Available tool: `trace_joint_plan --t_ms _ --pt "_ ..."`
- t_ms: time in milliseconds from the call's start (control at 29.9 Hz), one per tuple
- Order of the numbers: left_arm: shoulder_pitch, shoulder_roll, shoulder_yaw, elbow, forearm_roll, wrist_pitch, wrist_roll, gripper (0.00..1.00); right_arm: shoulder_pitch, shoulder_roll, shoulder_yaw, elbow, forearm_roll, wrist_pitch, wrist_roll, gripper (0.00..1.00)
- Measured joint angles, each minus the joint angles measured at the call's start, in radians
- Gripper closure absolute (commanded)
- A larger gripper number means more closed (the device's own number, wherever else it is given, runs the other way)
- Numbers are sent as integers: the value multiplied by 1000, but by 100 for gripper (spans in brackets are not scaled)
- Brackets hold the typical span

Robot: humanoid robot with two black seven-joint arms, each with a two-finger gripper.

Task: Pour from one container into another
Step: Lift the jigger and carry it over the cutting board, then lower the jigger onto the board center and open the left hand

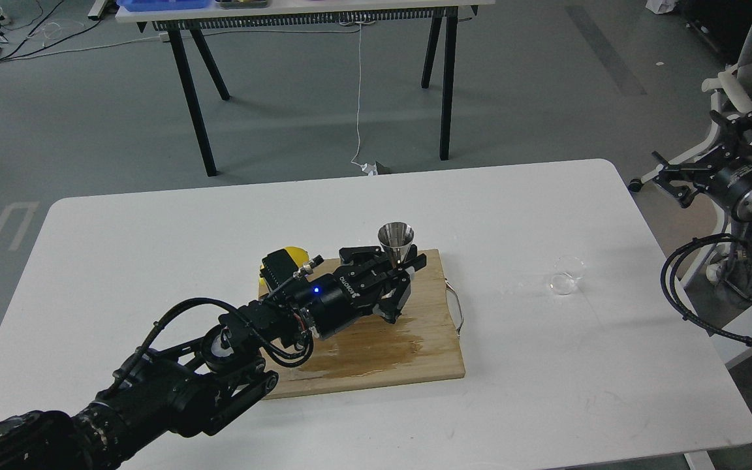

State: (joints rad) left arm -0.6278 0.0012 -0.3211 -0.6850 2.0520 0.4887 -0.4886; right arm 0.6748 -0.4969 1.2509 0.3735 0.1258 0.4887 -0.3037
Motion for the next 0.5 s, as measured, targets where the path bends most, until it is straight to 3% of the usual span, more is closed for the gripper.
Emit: trace_joint_plan --t_ms 502 --pt "23 -1 19 94 0 0 0 90 -4 -9 -2 4 0 0 0 1"
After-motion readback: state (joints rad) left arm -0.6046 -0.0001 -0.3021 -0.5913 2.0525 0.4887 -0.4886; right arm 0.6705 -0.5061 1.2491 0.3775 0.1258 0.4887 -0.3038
